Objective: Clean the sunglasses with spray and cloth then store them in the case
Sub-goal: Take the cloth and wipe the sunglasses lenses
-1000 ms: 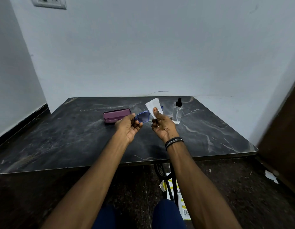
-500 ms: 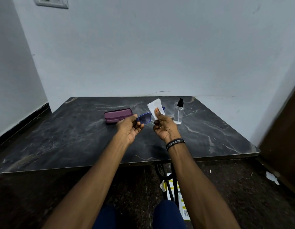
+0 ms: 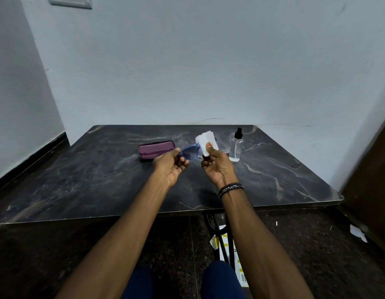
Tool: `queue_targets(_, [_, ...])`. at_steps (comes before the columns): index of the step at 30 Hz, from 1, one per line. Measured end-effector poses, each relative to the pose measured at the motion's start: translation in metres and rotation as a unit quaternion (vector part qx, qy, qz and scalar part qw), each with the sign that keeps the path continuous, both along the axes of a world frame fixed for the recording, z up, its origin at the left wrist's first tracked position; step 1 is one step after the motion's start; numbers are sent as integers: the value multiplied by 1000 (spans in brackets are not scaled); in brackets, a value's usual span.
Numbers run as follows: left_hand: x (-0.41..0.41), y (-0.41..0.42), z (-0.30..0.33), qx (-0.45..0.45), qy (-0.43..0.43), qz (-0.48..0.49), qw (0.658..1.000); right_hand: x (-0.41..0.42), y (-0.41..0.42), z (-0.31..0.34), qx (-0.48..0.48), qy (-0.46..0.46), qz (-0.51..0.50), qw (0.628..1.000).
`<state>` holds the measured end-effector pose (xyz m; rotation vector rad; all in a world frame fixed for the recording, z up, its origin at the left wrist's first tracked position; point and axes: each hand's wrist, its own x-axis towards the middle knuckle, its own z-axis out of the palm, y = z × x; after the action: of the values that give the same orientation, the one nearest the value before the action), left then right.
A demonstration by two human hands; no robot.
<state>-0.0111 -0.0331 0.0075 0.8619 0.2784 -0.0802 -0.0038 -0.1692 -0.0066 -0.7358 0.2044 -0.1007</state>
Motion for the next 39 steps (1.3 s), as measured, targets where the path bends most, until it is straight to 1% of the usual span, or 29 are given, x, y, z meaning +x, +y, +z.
queue_targets(6, [-2,-2,-3,9,-1,-4,1000,3,3,-3,-20,2,-17,1000])
queue_targets(11, [-2,-2,-3,7,-2,-7,1000,4,1,-4,-4,3,-18,1000])
queue_targets(16, [0,-2,-1,6,2,-4,1000,0,-1,-1,41,-3,3,999])
queue_targets(18, [0,-2,-2,6,3,-8,1000,1,-1,1,45,-10,7,999])
queue_targets(25, [-1,-5,-2,7,1,-8,1000,7,0,-3,0,-4,-19,1000])
queue_targets(30, [-1,-6,-1,6,-2,-9,1000,11,-2,-7,-3,3,-37,999])
queue_targets(39, [2,-3,0,-2,4,-2,1000,3,-6,-6,36,-29,19,999])
